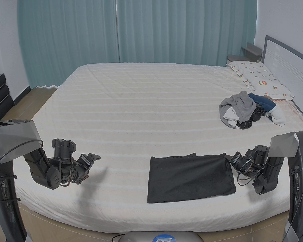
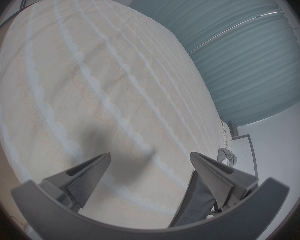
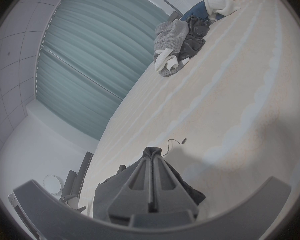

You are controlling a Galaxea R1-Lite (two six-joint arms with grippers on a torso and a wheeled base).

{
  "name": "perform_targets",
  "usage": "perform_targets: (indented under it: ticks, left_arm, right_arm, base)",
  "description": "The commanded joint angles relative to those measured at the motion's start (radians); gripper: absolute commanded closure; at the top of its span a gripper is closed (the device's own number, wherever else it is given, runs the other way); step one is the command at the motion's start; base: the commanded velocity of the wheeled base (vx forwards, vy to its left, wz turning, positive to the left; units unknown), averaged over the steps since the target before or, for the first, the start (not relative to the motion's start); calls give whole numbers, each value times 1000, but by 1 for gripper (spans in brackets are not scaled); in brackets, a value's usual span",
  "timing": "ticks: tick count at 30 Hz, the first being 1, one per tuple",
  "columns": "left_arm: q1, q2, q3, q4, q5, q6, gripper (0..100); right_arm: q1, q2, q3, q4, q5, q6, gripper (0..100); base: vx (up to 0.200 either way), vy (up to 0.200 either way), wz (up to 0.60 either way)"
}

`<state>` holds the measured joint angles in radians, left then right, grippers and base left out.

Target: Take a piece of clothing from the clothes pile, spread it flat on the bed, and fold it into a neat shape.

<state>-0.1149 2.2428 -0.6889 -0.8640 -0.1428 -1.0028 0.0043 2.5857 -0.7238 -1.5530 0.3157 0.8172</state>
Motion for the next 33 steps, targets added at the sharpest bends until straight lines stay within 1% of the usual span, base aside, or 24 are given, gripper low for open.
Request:
perform_targets:
  ticks: [1,3,5,6,9,12,13,15,22,28,33]
  left_arm:
    - [0,1,0,0,0,0,0]
    - [0,1,0,0,0,0,0]
    - [0,1,-1,0,0,0,0]
    - [0,1,-1,0,0,0,0]
    - [0,3,0,-1,2,0,0]
    - [0,1,0,-3,2,-4,0]
    - [0,1,0,-9,2,-5,0]
    - [0,1,2,-18,2,-7,0]
    - [0,-6,-1,-23,2,-7,0]
    - [-6,-3,-11,-58,-12,-14,0]
    - [-22,8,-37,-58,-11,-30,0]
  right_arm:
    - [0,-1,0,-12,2,2,0]
    - [-1,-3,4,-12,3,7,0]
    - [-12,-12,12,-12,3,30,0]
    - [-21,-32,15,-12,3,86,0]
    - [-53,-70,32,-10,13,186,0]
    - [-79,-84,38,-10,19,220,0]
    - [-93,-84,38,-10,23,220,0]
    - [-107,-85,40,-10,26,224,0]
    - [-105,-84,46,-10,25,226,0]
    - [-99,-82,44,-10,25,224,0]
    - [-99,-81,44,-10,23,224,0]
  base:
    - [0,0,0]
    - [0,0,0]
    - [0,0,0]
    - [0,0,0]
    - [0,0,0]
    - [0,0,0]
    - [0,0,0]
    - [-200,0,0]
    - [-200,0,0]
    - [0,0,0]
    - [0,0,0]
